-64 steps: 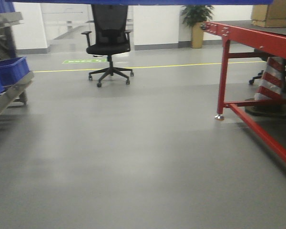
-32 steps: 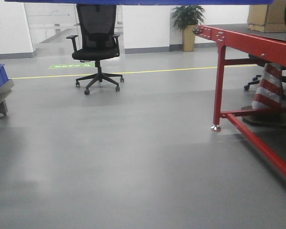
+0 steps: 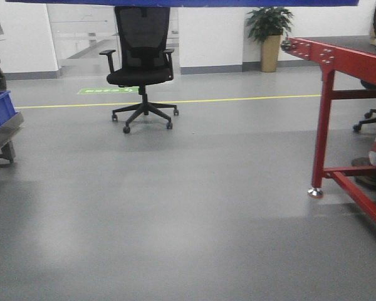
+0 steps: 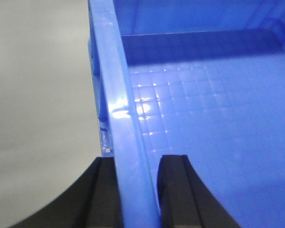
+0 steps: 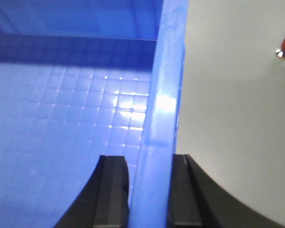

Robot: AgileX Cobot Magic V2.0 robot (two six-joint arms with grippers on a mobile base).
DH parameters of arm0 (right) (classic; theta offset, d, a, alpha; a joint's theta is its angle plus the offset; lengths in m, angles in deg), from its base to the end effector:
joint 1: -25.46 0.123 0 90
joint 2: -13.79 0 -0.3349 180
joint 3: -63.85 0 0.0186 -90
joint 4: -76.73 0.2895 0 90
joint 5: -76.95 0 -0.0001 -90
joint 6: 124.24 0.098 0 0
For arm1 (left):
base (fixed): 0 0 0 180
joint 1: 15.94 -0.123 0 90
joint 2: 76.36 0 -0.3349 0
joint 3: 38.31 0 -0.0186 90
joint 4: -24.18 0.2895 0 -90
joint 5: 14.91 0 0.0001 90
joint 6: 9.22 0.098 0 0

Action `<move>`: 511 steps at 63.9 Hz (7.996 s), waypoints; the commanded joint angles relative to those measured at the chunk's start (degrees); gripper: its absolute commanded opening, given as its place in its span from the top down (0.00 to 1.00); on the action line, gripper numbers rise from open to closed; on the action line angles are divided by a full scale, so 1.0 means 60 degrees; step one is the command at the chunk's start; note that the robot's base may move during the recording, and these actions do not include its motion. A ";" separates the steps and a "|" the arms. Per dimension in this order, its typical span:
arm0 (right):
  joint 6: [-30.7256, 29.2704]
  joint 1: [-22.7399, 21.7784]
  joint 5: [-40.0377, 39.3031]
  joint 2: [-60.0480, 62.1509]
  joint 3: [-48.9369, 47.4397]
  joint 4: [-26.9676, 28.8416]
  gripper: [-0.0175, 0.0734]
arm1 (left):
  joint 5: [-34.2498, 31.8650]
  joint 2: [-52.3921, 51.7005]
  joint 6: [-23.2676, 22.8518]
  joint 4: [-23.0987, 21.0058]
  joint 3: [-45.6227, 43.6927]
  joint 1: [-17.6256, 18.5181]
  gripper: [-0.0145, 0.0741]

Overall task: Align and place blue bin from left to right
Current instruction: 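Drive the base across the room holding the bin in both grippers, then approach the second shelf and raise the held bin above it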

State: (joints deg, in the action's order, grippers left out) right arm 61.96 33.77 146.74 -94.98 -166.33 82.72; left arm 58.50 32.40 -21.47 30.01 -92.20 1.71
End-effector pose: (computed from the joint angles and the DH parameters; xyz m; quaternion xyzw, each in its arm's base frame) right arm 0.4158 0.0704 0.5463 -0.0217 0.8988 0.1065 0.4247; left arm 0.3939 -0.1153 0.5615 0.0342 0.8981 -0.0639 0.4338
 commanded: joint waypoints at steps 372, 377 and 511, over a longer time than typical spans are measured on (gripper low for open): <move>-0.0224 -0.0039 -0.2006 0.0254 -0.0215 -0.0302 0.98 | -0.4650 0.0191 0.0211 0.0627 -0.0160 -0.0060 0.96; -0.0224 -0.0039 -0.2006 0.0254 -0.0215 -0.0302 0.98 | -0.4650 0.0191 0.0211 0.0627 -0.0160 -0.0060 0.96; -0.0224 -0.0039 -0.2006 0.0254 -0.0215 -0.0302 0.98 | -0.4650 0.0191 0.0211 0.0627 -0.0160 -0.0060 0.96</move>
State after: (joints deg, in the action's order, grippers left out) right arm 62.87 33.57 139.14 -94.98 -166.33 80.59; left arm 37.52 35.03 -21.14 32.64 -92.20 1.71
